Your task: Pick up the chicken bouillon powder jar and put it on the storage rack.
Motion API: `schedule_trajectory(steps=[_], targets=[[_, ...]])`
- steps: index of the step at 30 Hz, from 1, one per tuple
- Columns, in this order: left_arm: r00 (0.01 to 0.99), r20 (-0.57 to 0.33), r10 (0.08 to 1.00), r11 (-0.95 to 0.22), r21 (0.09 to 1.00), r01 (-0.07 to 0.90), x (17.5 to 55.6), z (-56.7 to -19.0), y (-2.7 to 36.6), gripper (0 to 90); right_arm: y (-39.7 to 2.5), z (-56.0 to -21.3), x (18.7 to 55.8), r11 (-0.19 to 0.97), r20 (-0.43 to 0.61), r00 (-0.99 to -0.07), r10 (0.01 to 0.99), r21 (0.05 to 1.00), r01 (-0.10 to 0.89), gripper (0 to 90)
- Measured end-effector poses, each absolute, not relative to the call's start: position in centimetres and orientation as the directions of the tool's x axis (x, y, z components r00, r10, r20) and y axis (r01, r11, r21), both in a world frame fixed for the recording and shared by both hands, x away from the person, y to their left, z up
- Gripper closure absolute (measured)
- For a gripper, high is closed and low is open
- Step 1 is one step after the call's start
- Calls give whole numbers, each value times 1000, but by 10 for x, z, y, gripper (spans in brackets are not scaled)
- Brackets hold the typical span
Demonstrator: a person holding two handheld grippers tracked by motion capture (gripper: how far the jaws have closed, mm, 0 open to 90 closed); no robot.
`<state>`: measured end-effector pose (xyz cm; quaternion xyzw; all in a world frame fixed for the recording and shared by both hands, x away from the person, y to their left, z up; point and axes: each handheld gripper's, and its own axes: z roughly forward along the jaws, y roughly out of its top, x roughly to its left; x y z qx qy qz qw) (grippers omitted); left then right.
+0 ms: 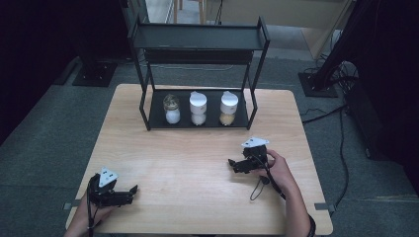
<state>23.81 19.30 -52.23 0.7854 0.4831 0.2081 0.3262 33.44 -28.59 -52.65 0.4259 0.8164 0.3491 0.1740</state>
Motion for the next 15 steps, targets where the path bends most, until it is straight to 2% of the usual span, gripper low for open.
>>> schedule_trajectory(steps=[15], targets=[[446, 13, 895, -320, 714, 623, 238, -522, 193, 0, -303, -527, 313, 402, 11, -587, 809, 718, 568, 0]])
